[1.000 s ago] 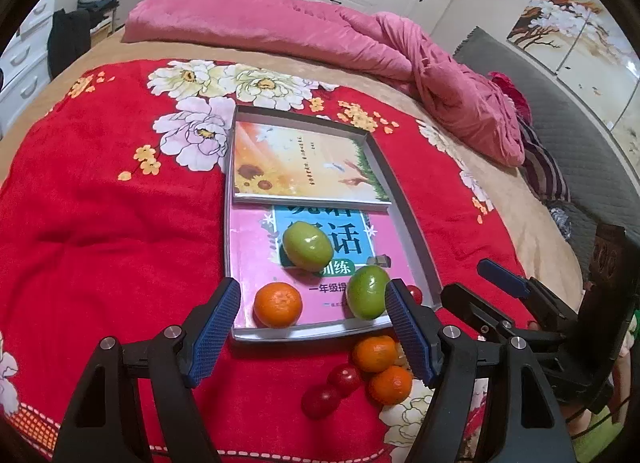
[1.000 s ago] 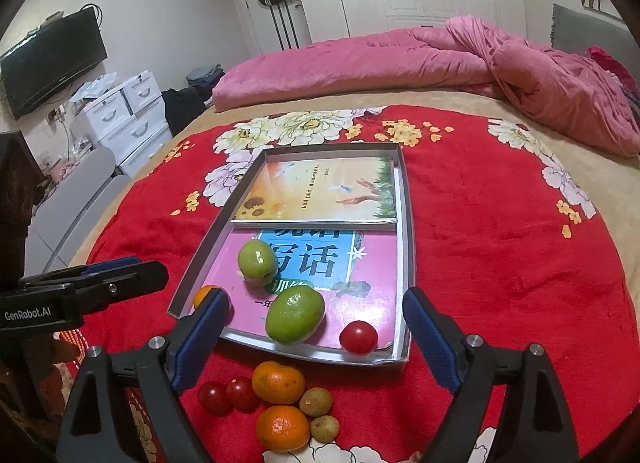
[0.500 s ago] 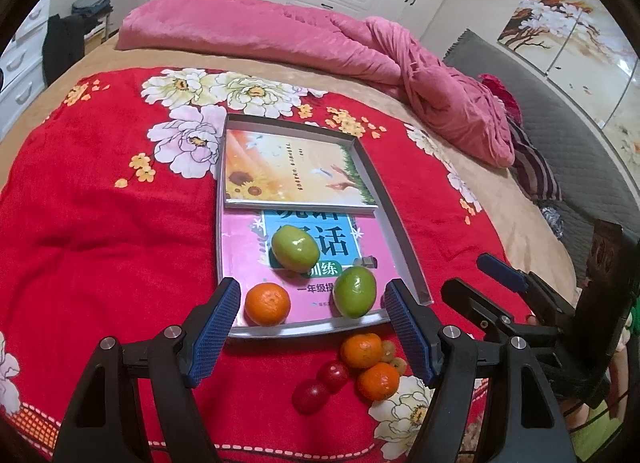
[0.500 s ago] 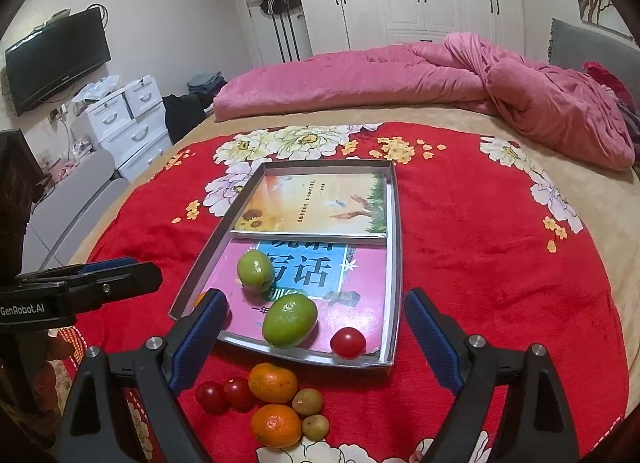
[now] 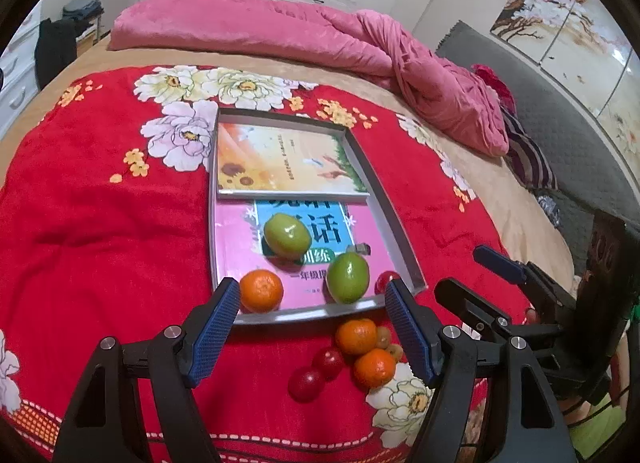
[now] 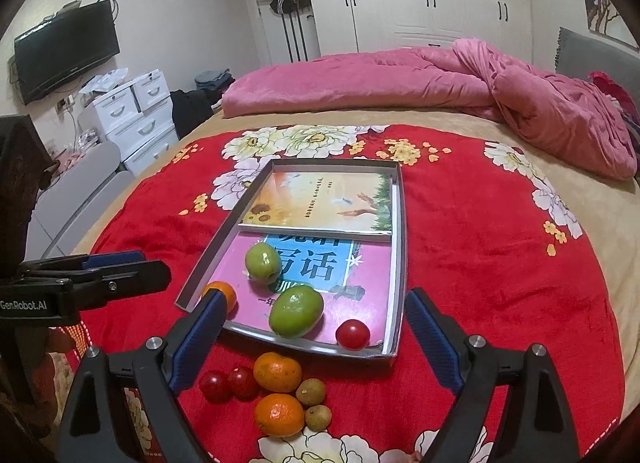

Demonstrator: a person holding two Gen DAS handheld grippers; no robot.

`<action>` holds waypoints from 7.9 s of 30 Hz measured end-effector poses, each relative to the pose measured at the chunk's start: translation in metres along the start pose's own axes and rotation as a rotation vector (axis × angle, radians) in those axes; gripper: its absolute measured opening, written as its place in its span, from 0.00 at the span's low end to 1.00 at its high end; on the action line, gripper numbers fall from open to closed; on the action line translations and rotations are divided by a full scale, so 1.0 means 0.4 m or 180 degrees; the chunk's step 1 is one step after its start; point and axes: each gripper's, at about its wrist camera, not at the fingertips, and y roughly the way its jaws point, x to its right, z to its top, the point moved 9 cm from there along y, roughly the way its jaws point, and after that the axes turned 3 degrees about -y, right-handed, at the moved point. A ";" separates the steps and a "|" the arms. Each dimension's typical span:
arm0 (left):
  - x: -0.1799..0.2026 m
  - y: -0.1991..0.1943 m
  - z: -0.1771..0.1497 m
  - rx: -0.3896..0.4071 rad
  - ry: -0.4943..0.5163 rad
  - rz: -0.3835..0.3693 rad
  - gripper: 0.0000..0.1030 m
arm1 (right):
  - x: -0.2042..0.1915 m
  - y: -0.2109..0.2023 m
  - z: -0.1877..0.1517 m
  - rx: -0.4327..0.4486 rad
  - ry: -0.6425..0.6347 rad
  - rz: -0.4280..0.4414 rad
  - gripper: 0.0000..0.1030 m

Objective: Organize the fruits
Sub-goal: 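Withdraw both open tools from the tray toward the fruit cluster, then grasp a mandarin from the cluster with the right tool, then grasp a red cherry tomato with the left tool while the right lifts the mandarin, then carry the mandarin and the cherry tomato over the grey tray with both tools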

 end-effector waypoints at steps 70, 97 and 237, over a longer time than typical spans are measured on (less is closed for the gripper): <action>-0.041 0.083 -0.225 -0.0727 0.0263 0.0301 0.74 | -0.082 0.047 -0.236 -0.0589 -0.0702 -0.0076 0.99; -0.026 0.143 -0.256 -0.0865 0.0177 0.0069 0.66 | -0.138 0.122 -0.282 -0.0633 -0.1193 -0.0090 0.40; 0.034 0.160 -0.005 -0.0249 0.0126 -0.0011 0.31 | 0.064 0.008 0.008 0.0153 0.0026 0.0250 0.39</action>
